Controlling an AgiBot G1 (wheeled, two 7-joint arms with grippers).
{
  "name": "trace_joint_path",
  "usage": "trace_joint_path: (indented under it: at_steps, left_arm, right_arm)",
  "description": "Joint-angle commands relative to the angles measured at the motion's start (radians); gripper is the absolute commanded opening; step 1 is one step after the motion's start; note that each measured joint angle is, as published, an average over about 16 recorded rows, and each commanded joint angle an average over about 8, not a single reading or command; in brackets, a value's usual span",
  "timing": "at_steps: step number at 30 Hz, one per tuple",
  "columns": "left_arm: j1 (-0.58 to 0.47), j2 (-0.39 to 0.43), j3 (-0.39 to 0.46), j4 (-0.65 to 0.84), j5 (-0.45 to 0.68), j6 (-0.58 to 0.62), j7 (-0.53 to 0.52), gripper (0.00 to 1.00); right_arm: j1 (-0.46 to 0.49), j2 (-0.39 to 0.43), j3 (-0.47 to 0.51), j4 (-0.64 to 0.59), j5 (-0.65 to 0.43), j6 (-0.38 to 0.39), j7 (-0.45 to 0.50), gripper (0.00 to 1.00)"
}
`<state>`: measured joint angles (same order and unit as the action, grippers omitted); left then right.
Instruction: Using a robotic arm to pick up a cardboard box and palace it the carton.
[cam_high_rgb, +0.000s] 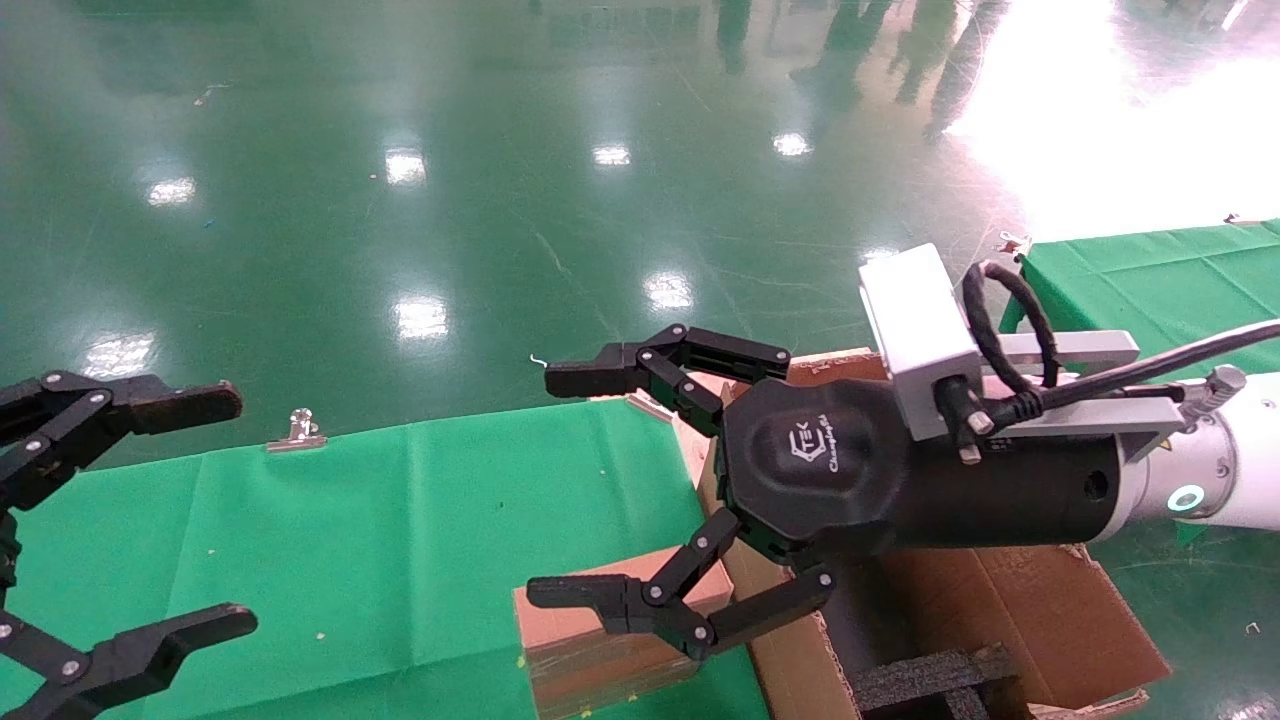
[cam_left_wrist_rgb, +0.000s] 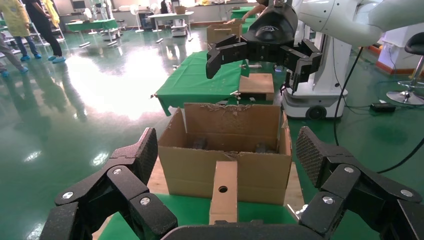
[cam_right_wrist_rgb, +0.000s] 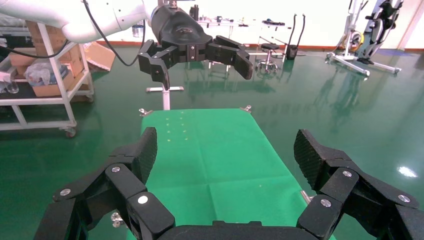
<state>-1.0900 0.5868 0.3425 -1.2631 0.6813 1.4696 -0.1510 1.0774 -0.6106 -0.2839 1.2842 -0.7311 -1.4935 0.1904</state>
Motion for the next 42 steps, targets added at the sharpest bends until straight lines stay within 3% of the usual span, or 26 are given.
trace_joint_path:
  at_steps: [1, 14, 22, 32, 42]
  left_arm:
    - [0.0, 0.0, 0.0, 0.0, 0.0, 0.0, 0.0, 1.0]
    - [0.0, 0.0, 0.0, 0.0, 0.0, 0.0, 0.0, 0.98]
    - [0.0, 0.0, 0.0, 0.0, 0.0, 0.0, 0.0, 0.0]
    - [0.0, 0.0, 0.0, 0.0, 0.0, 0.0, 0.0, 0.0]
    - [0.0, 0.0, 0.0, 0.0, 0.0, 0.0, 0.0, 0.0]
  right_arm:
    - [0.0, 0.0, 0.0, 0.0, 0.0, 0.0, 0.0, 1.0]
    - [0.0, 0.0, 0.0, 0.0, 0.0, 0.0, 0.0, 1.0]
    - [0.0, 0.0, 0.0, 0.0, 0.0, 0.0, 0.0, 1.0]
    - [0.003, 0.007, -0.008, -0.001, -0.019, 0.003, 0.012, 1.0]
    - [0.116, 0.004, -0.118, 0.01, -0.236, -0.027, 0.1, 1.0]
